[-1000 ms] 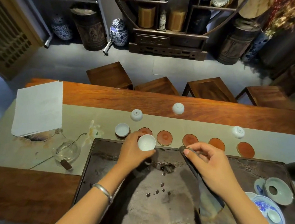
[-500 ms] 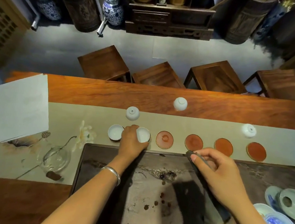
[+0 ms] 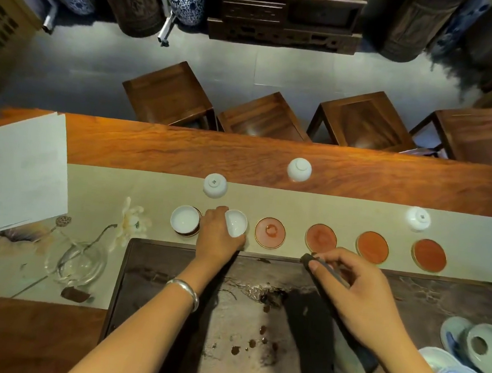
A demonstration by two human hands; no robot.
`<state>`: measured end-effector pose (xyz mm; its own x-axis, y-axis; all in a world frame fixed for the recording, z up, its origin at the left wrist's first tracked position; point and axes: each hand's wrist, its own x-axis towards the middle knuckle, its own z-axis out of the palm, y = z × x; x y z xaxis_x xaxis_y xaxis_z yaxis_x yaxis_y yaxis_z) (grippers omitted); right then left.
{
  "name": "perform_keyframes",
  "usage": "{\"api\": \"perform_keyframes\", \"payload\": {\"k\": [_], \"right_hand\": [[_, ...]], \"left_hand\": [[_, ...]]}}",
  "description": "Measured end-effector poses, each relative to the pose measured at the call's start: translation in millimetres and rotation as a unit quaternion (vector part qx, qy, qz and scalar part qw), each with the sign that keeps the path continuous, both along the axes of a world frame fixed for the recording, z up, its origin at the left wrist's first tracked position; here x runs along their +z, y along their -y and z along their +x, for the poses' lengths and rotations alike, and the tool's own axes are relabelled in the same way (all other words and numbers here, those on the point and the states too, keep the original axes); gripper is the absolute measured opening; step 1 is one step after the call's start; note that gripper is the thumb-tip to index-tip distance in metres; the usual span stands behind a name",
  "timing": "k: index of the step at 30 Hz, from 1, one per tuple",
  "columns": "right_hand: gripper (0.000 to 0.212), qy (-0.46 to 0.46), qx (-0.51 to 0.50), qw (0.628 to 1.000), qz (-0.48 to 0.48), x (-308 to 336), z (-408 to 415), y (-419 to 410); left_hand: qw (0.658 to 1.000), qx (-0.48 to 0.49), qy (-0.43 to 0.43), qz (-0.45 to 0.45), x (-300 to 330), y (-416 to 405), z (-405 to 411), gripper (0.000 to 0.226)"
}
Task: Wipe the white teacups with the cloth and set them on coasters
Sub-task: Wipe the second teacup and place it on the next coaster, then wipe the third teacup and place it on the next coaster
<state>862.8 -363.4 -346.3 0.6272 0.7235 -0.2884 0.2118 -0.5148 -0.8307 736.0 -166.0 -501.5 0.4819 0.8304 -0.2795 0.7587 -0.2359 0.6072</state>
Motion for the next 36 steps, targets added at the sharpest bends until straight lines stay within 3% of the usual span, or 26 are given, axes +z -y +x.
{"api": "perform_keyframes", "payload": {"k": [4,9,13,22,36], "right_hand": [[0.005,0.001,0.003,1.0,0.003,2,-1,0],[0.004,0.001,0.01,1.0,0.008,7,-3,0],[0.004,0.001,0.007,1.0,0.004,8,-3,-1],[0.003,-0.003,-0.007,1.0,-0.018,-1,4,-13],[0.008,0.011,0.005,1.0,-0.023,-13,6,-37]], "left_hand": [[0.999,0.025,0.046,0.003,7,3,-1,0.094],[0.987,0.104,0.113,0.049,23,-25,0,0.067],[0.989,0.118,0.073,0.051,20,-59,-3,0.067],[0.999,0.036,-0.008,0.009,-7,-101,9,0.067],[0.999,-0.008,-0.032,-0.012,-20,-116,16,0.074]]}}
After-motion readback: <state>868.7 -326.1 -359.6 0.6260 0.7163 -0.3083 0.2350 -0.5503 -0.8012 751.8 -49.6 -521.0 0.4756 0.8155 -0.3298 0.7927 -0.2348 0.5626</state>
